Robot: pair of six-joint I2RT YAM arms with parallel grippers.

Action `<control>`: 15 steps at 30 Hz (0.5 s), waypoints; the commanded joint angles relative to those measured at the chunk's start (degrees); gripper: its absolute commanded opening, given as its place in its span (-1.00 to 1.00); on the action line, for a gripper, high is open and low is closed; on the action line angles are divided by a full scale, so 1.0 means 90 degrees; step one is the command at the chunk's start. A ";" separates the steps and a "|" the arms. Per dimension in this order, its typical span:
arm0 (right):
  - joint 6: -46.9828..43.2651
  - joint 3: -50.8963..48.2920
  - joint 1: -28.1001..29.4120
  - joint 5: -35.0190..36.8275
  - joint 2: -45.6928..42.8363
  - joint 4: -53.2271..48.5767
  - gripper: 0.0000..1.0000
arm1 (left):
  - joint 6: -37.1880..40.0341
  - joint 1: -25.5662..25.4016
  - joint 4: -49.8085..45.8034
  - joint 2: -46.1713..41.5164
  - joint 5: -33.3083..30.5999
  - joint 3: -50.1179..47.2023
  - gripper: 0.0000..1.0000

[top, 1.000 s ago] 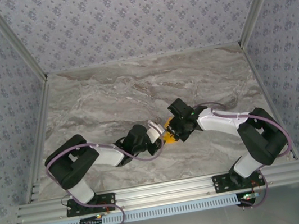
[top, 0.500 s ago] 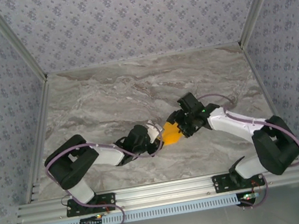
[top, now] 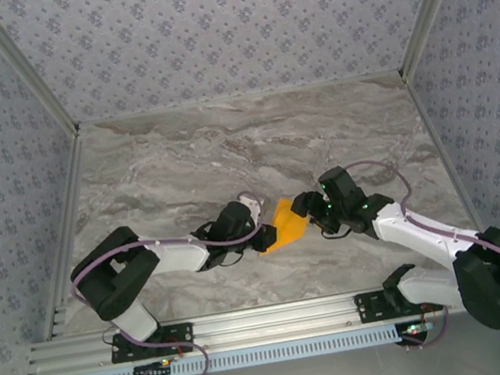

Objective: Fold a paper plane with a square sheet of paper (pick it up from the middle)

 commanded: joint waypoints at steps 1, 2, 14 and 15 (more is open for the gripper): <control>-0.0241 -0.0260 -0.0045 -0.0302 0.0125 0.0735 0.26 | -0.0945 -0.0020 0.0047 -0.0008 0.0341 0.0183 -0.74; -0.0258 -0.0290 -0.0042 -0.0400 0.0200 0.0880 0.23 | -0.1050 -0.0019 0.0066 -0.0006 0.0349 0.0179 -0.74; -0.0482 -0.0097 -0.0049 -0.0840 0.1320 0.1450 0.11 | -0.1672 -0.0018 0.0107 0.0087 0.0294 0.0164 -0.76; -0.0515 -0.0061 -0.0045 -0.0856 0.1396 0.1454 0.10 | -0.1682 -0.0018 0.0107 0.0091 0.0288 0.0164 -0.76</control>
